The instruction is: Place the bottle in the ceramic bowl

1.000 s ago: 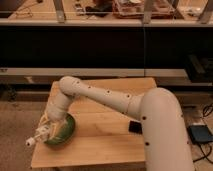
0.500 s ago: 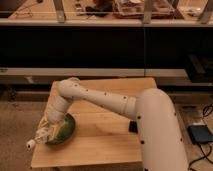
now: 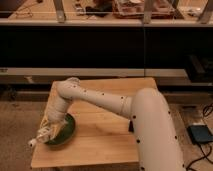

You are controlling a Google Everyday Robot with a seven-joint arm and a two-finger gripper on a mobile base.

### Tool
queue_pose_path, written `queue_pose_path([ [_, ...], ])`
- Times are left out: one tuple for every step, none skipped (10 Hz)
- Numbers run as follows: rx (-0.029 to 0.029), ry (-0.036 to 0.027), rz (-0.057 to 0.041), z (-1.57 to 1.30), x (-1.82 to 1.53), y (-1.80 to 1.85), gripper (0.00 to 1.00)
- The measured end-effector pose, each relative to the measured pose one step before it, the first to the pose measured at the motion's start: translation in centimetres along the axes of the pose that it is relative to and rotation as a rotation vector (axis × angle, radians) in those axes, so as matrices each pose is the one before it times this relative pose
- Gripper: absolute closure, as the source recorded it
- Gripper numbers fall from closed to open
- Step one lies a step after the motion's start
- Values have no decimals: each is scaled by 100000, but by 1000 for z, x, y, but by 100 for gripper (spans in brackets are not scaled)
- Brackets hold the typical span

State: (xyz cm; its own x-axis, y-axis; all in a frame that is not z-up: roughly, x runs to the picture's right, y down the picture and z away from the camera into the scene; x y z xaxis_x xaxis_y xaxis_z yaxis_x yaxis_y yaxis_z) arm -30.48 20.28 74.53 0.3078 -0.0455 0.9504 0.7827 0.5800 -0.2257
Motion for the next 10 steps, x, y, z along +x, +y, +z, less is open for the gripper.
queue_pose_path([
  [794,384,4,-181,236,-304,61],
  [1186,1094,-220,-330,385,-400,48],
  [1173,1728,-197,-368,463,-320,36],
  [873,1600,-325,-307,327,-190,28],
  [727,1942,-75,-270,446,-45,22],
  [386,324,275,-186,147,7,20],
  [-36,-7,-31,25,-21,-9,20],
  [-104,-44,-116,68,-73,-42,20],
  [-31,3,51,20,-14,-16,20],
  [30,24,65,-24,39,25,20],
])
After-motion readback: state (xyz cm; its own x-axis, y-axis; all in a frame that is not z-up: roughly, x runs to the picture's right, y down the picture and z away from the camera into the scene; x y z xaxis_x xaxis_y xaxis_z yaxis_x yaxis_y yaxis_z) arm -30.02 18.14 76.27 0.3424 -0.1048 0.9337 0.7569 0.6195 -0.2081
